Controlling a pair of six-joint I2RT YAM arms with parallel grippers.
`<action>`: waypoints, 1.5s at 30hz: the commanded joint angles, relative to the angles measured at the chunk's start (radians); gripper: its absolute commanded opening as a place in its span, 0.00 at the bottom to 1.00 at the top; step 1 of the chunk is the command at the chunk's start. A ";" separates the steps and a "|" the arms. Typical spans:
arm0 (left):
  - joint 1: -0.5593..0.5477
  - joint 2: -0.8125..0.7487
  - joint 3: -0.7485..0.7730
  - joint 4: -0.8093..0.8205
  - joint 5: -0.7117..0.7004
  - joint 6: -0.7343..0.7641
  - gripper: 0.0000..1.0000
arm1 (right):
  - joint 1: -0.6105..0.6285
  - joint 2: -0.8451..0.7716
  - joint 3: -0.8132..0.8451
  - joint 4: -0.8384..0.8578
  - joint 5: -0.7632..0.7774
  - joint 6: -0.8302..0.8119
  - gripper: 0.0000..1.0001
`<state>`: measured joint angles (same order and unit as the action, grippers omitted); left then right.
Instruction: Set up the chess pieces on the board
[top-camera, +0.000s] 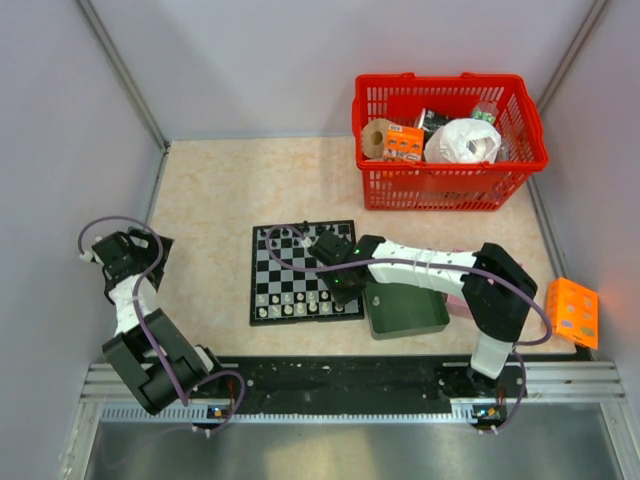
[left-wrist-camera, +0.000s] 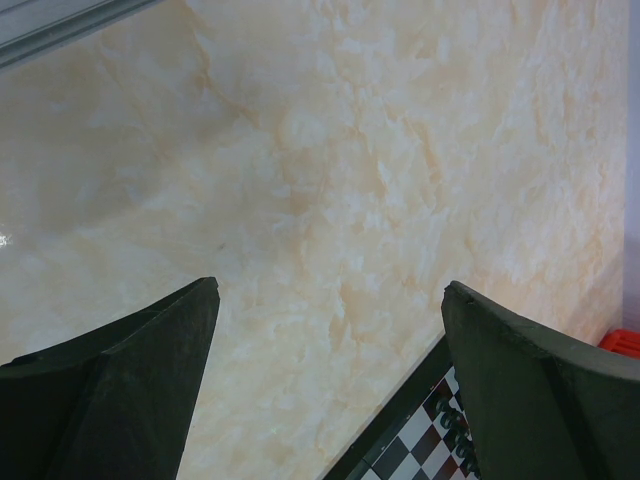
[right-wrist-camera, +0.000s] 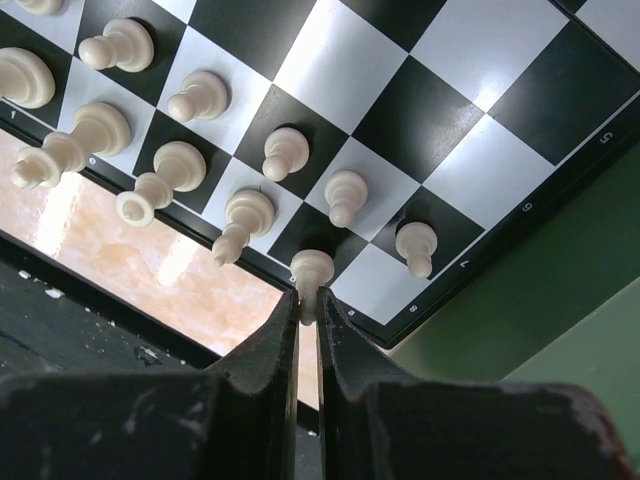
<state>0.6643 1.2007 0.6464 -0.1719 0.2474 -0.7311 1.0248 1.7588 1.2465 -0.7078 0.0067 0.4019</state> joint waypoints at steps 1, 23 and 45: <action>0.009 0.000 0.012 0.046 0.009 0.002 0.98 | 0.011 0.018 0.056 0.001 0.019 -0.012 0.02; 0.009 0.000 0.009 0.038 0.001 0.010 0.98 | 0.012 -0.015 0.050 0.037 0.032 -0.011 0.26; 0.009 -0.006 -0.005 0.049 0.013 0.002 0.98 | -0.242 -0.479 -0.318 0.093 0.191 0.176 0.40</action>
<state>0.6643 1.2030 0.6460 -0.1719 0.2474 -0.7307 0.8074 1.3148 0.9775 -0.6361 0.1928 0.5358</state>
